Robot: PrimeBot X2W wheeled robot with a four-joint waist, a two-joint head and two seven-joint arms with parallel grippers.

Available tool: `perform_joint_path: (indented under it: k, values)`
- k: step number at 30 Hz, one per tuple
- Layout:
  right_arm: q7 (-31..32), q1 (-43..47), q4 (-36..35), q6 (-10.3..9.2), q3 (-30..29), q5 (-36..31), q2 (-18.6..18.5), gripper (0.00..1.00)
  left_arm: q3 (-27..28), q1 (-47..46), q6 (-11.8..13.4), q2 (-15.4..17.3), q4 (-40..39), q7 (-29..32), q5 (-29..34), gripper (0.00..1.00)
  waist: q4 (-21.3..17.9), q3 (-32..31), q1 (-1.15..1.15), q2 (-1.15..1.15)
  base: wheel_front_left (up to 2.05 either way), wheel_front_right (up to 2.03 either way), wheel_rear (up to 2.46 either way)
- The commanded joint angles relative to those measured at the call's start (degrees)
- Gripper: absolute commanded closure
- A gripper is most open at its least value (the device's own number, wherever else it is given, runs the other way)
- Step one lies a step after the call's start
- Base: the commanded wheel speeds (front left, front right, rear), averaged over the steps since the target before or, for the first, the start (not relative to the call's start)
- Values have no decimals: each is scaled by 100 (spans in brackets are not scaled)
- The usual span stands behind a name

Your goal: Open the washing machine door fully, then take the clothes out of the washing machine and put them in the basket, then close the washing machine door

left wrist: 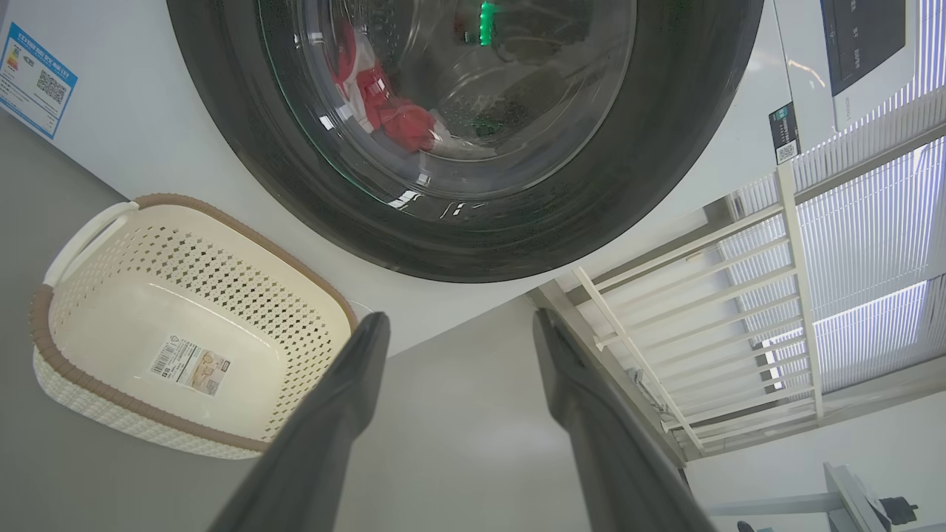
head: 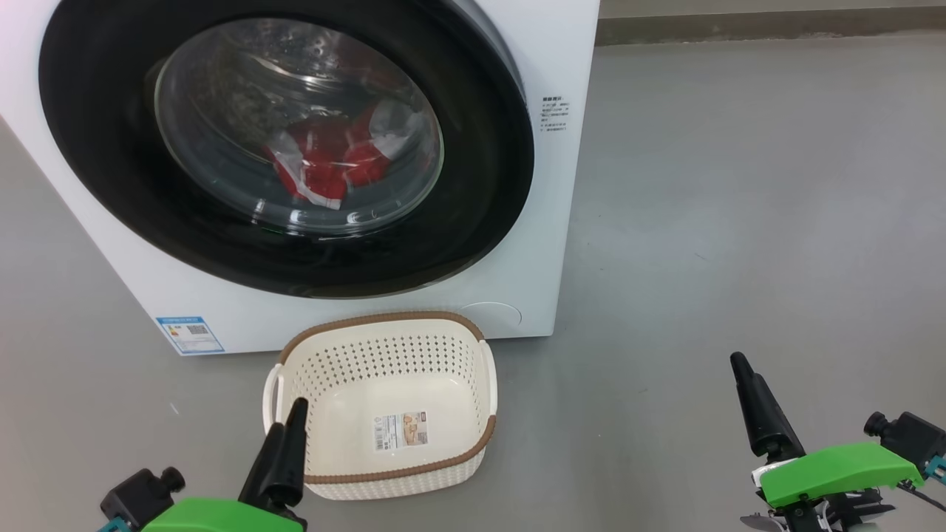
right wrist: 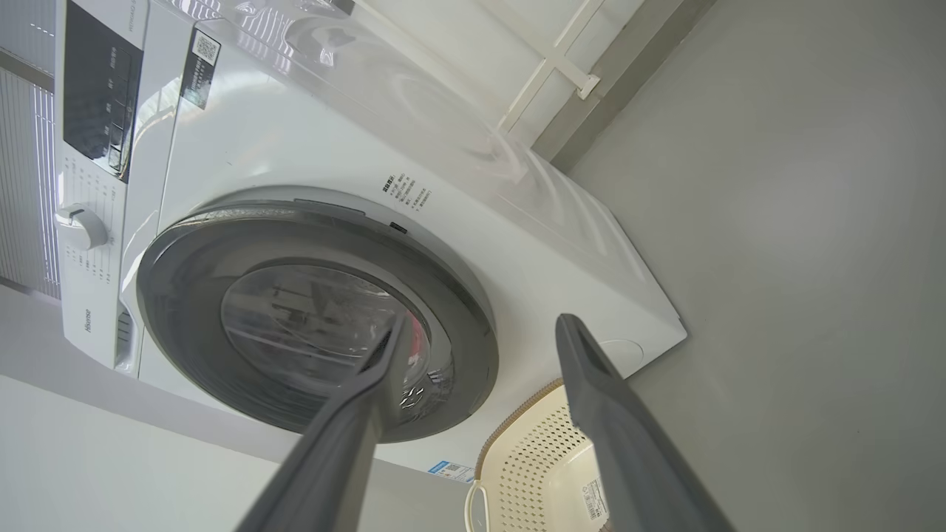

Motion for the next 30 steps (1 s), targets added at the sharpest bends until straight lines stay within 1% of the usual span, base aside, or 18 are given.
perform_joint_path:
  k: [1,9,18,23,30]
  values:
    - [-59,-319,-186,1,23,-179,-27,0,66,-289,29,66,-190,-58,183,0,2,-1,0,0,0,0,0]
    - [-158,-364,-220,2,-19,-800,-8,0,75,-334,95,43,-261,-162,885,0,7,-7,0,0,0,0,0]
    - [-269,-409,-266,2,-79,-1570,14,0,30,-402,167,4,-168,-280,1617,0,4,-4,0,0,0,0,0]
    - [-331,-427,-314,2,-108,-2051,26,0,-13,-444,172,-14,-163,-345,1989,0,2,-13,0,0,0,0,0]
    - [-406,-429,-377,2,-134,-2498,41,0,-36,-487,231,-39,-135,-424,2421,0,-2,-26,0,0,0,0,0]
